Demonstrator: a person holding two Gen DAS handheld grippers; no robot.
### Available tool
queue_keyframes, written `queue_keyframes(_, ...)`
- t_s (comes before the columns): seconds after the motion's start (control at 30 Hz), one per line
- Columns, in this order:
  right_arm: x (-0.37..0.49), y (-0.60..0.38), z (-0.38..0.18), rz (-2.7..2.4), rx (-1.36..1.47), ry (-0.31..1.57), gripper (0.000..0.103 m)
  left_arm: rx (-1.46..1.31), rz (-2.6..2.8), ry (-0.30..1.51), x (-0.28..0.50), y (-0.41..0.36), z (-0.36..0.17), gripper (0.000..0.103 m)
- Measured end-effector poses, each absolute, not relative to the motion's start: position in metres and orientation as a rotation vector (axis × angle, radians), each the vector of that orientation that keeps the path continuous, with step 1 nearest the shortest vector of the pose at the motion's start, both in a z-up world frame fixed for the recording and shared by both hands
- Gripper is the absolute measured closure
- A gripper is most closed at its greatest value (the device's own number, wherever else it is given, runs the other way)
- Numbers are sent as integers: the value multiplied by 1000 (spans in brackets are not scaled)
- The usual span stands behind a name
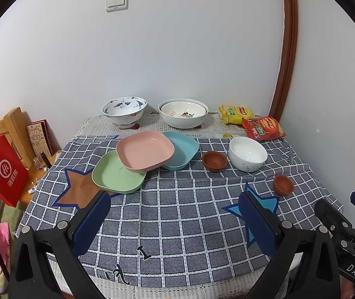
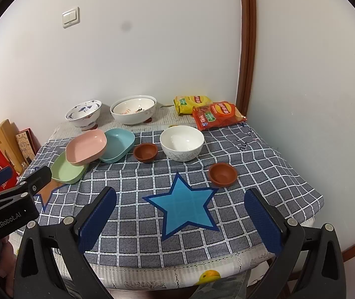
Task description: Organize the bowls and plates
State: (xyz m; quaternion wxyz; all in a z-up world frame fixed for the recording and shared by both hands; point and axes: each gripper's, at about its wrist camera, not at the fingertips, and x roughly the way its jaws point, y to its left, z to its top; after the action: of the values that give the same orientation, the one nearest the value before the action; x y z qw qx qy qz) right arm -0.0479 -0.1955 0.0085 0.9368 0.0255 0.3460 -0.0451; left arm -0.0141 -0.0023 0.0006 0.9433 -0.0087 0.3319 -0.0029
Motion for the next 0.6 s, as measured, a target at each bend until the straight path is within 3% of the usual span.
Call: queue_keyframes(0.6,-51,-195,9,-87,53,698,2,-18,-8,673,-14,-1,0,0)
